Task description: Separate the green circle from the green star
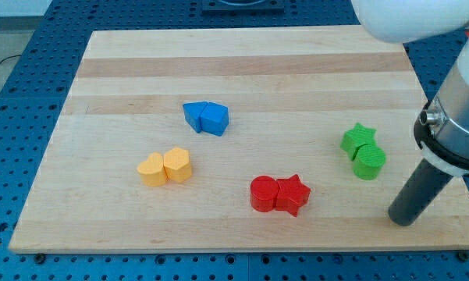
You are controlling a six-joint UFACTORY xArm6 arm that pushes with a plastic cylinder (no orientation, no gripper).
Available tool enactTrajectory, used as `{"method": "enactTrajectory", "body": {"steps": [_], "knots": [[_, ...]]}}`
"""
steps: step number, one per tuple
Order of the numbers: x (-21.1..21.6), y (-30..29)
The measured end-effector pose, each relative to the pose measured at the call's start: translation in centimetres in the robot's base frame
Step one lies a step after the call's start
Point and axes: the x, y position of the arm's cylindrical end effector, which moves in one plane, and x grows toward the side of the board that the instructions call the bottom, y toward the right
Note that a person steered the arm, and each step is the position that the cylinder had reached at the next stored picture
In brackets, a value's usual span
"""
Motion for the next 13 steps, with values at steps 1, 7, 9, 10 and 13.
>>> {"method": "enactTrajectory", "body": {"steps": [1, 7, 9, 10, 13], "knots": [[0.0, 0.0], [-4.4, 0.0], [-5.4, 0.0], [-5.3, 0.0], [-5.3, -3.2]]}}
